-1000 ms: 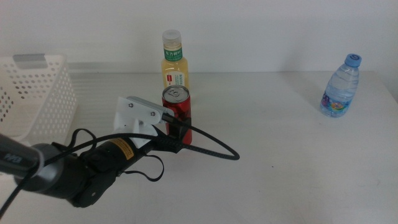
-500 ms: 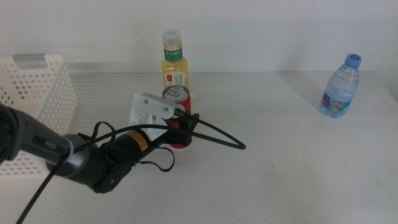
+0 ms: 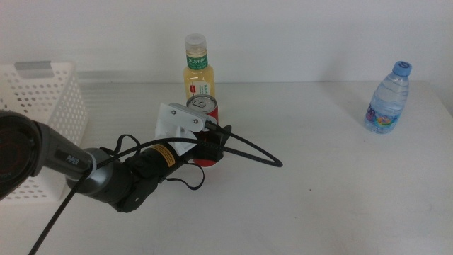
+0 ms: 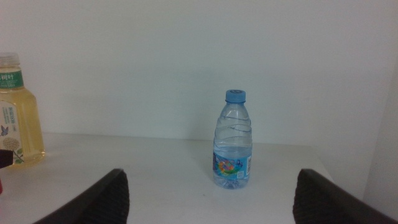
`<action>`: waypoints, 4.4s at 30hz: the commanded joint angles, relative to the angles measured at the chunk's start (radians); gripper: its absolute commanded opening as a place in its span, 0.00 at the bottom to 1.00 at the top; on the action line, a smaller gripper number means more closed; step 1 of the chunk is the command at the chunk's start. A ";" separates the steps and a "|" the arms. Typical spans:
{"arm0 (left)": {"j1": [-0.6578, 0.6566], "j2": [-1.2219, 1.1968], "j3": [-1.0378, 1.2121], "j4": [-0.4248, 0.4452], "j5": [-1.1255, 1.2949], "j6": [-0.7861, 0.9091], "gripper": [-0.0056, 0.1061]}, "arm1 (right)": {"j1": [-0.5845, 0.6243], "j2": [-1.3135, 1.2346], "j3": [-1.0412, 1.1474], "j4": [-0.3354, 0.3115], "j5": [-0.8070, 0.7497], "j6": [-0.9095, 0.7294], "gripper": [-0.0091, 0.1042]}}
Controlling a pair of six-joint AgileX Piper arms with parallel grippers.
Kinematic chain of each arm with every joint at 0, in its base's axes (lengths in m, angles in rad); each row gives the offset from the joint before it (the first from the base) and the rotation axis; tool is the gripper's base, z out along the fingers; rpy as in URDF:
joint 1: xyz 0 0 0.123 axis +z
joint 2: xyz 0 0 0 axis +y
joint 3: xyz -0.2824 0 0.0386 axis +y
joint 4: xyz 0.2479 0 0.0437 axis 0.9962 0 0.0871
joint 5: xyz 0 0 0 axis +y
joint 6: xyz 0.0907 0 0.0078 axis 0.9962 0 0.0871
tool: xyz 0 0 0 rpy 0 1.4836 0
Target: Use arms to grab the bottles and put them into the dustbin to the left of the table.
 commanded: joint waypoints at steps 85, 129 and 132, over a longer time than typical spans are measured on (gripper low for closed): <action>0.460 -0.586 -0.643 -0.211 1.905 0.307 0.01 | -0.006 -0.026 -0.008 -0.005 -0.078 -0.012 0.76; 0.646 -0.055 -0.882 -0.299 2.015 0.452 0.13 | -0.006 -0.026 -0.008 -0.005 -0.078 -0.012 0.76; 0.646 -0.055 -0.882 -0.299 2.015 0.470 0.85 | -0.006 -0.026 -0.008 -0.005 -0.078 -0.012 0.76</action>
